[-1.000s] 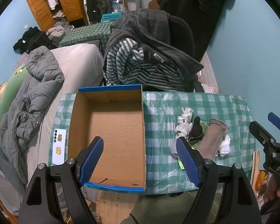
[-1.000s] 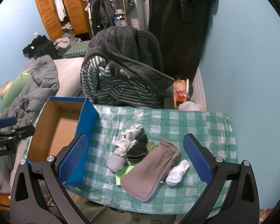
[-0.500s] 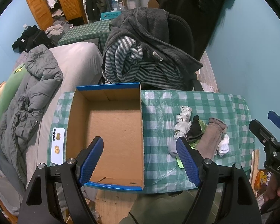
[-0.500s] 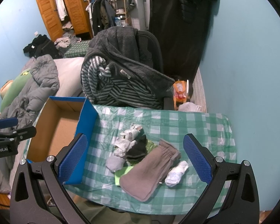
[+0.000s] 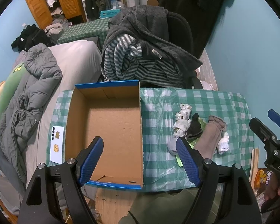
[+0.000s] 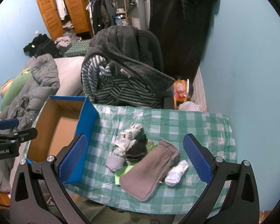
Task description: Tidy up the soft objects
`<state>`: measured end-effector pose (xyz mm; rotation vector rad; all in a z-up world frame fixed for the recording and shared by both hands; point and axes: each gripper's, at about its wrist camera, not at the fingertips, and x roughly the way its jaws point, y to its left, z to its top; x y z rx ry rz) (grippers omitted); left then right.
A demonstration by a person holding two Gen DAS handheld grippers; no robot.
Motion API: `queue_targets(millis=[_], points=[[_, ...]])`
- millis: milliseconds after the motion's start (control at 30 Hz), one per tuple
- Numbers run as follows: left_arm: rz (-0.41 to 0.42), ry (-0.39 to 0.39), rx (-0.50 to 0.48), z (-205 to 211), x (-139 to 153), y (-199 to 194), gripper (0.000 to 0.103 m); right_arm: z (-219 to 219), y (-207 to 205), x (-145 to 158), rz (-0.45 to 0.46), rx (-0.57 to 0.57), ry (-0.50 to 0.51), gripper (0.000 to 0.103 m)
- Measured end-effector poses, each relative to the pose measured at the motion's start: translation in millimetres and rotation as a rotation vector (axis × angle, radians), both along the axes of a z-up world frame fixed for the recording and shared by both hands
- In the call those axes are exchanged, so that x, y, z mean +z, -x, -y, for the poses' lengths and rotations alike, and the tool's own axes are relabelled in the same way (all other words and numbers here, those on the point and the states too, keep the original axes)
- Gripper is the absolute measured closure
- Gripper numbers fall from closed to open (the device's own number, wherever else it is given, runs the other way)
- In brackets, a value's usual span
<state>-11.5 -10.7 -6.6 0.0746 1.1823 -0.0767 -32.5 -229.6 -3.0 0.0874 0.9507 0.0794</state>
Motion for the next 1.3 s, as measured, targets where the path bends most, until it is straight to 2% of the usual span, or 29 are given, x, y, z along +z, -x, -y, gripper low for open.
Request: queue_targets(millis=[1000, 1300], points=[[-0.024, -0.006, -0.021, 9.5, -8.0, 1.2, 0.022, 0.1, -4.8, 3.1, -0.007, -0.001, -0.001, 0.001], [-0.101, -0.014, -0.075, 30.4, -31.8, -17.0, 0.022, 36.7, 3.4, -23.5, -0.061, -0.06, -0.017, 0.001]])
